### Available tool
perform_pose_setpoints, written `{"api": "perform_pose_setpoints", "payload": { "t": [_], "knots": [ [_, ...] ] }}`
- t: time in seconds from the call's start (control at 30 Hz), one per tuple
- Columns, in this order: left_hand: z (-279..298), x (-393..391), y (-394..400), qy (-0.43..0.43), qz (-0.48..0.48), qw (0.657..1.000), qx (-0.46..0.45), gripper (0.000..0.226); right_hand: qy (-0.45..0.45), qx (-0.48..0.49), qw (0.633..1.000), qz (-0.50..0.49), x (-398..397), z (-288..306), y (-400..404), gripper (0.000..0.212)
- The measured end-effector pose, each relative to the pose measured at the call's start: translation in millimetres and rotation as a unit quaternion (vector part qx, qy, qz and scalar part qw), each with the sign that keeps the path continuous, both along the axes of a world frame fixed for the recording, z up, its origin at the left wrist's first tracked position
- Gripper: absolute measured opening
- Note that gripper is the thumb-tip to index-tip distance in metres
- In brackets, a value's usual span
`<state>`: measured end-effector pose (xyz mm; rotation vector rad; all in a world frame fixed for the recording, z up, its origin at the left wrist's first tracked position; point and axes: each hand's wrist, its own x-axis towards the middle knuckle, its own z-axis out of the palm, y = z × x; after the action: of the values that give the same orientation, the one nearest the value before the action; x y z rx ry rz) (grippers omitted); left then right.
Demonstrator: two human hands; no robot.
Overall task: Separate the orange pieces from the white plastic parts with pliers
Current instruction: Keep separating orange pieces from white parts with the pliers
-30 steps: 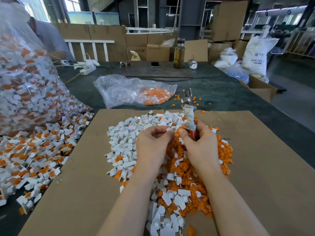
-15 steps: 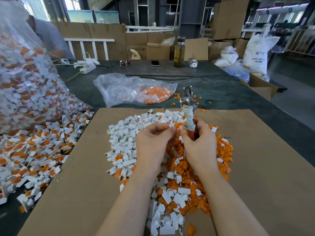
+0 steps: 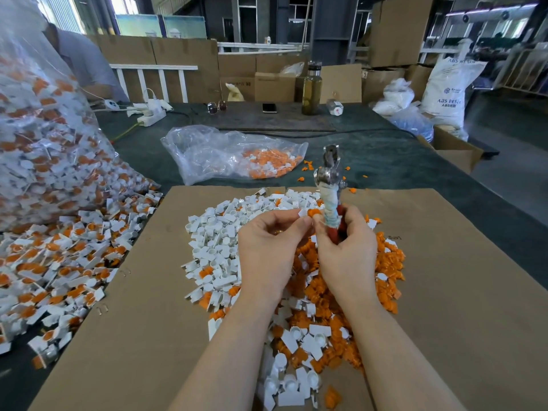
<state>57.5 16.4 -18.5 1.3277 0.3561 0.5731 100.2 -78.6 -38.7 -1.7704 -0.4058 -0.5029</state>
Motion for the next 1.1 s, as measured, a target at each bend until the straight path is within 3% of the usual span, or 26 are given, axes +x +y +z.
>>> {"api": "perform_pose_setpoints", "payload": {
  "t": [0.33, 0.67, 1.1],
  "knots": [
    [2.2, -1.5, 2.2, 0.008, -0.001, 0.998, 0.057, 0.013, -0.011, -0.019, 1.0, 0.009, 1.8, 0.9, -1.9, 0.014],
    [-1.9, -0.5, 6.1, -0.008, 0.012, 0.987, 0.161, 0.015, -0.012, -0.043, 0.999, 0.004, 0.5, 2.3, -3.7, 0.017],
    [-6.1, 3.9, 8.9, 0.004, 0.057, 0.993, 0.1, 0.013, 0.044, -0.068, 0.992, 0.098, 3.4, 8.8, -8.1, 0.022]
  ]
}}
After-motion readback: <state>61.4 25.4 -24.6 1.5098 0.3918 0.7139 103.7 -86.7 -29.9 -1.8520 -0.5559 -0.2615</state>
